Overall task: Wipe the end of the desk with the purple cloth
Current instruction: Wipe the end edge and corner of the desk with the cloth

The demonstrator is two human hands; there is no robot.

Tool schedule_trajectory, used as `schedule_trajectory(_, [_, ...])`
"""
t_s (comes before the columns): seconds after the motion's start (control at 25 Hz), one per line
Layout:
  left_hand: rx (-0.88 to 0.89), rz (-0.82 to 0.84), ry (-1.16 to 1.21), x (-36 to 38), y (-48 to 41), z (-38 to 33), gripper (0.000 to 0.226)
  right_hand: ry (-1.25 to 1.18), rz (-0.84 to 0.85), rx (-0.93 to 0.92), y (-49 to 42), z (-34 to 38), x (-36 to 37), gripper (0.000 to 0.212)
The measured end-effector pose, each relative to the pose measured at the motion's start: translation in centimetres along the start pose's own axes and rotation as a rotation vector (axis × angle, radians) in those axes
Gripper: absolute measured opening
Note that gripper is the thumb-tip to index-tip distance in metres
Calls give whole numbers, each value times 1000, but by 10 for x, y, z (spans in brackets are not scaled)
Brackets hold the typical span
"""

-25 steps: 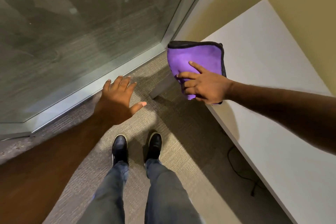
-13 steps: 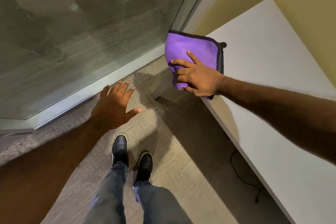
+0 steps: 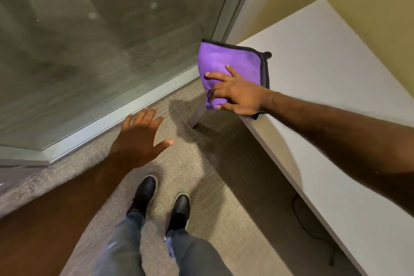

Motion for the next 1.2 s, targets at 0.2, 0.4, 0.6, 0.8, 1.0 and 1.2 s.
schedule_trajectory(0.2, [3,87,3,5,7,-13,91,-275,-89,49,56,24,29,25])
schedule_trajectory(0.4, [47,80,-26,4,-9,-22,89,-1240,-873,456,113,11,3,40])
schedule_trajectory(0.6, [114,100,0,1,-15,-20,91,-1446,-1283,713,184,44,38,33])
schedule_trajectory(0.8, [148,174,20,5,-26,-15,81,-1180,-1210,909,132,85,70,35])
schedule_trajectory(1.0, [238,214,-34,-1,-37,-11,87,-558,-735,993,50,97,82,54])
schedule_trajectory(1.2, [284,202,-51,-11,-47,3,99,-398,-432,1164,-2,73,65,73])
Point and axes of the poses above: each hand's wrist, its own y-axis away from the middle knuckle, its own x-axis out of the palm, z = x × y, the point moved 3 cm from there along -y, towards the middle knuckle, and after that the axes turned 15 degrees about z, right-handed, at the moved point
